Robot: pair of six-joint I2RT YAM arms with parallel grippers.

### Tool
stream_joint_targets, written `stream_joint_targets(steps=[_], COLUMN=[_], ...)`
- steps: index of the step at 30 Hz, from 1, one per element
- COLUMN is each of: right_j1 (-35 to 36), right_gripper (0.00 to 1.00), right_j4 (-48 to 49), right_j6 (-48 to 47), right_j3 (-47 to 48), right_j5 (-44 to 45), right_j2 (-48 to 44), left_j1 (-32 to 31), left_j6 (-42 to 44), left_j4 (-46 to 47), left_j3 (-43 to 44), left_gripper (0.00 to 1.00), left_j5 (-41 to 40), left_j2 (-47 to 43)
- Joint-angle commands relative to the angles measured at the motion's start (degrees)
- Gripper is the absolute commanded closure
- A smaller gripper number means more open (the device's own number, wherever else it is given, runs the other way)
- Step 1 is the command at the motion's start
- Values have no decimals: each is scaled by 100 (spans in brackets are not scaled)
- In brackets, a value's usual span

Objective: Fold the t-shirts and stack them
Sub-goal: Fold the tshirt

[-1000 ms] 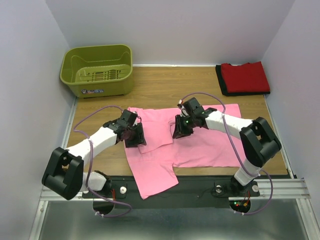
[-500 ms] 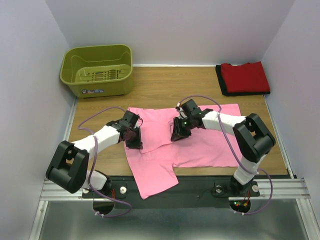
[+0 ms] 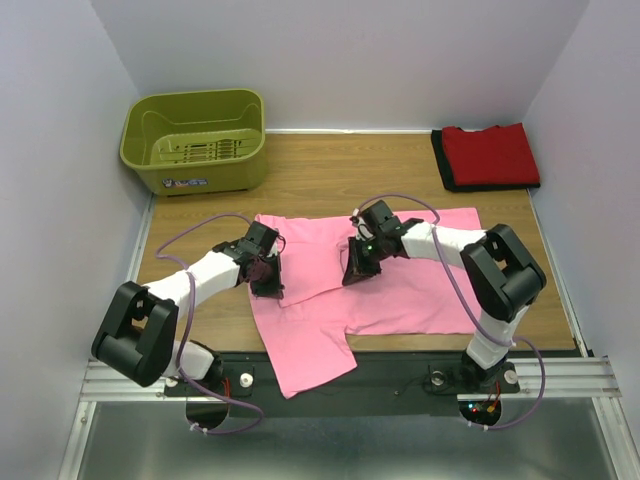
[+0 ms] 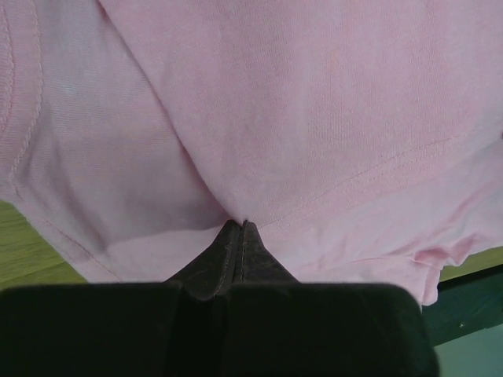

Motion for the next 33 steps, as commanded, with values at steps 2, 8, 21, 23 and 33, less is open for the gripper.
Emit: stream_joint_targets(steps=[2, 8, 21, 23, 33], right_j1=[13, 13, -2287, -2814, -4222], right_gripper=[99, 98, 54, 57, 68], right_j4=[136, -75, -198, -102, 1216], right_j6=[88, 106, -632, -807, -229], right_j3=[-23, -171, 407, 522, 627], right_j5=[-23, 100, 1031, 1346, 1901], right_j2=[-539, -557, -1366, -1270, -532], left_j1=[21, 21, 652, 855, 1383], left_j6=[131, 52, 16, 51, 333], left_j4=[-239, -301, 269, 892, 1826], left_j3=[-55, -125, 1087, 1175, 2678], left_gripper=[100, 100, 48, 51, 77], left_j5=[-115, -53, -1071, -1012, -791], left_j2=[-208, -392, -745, -378, 1943])
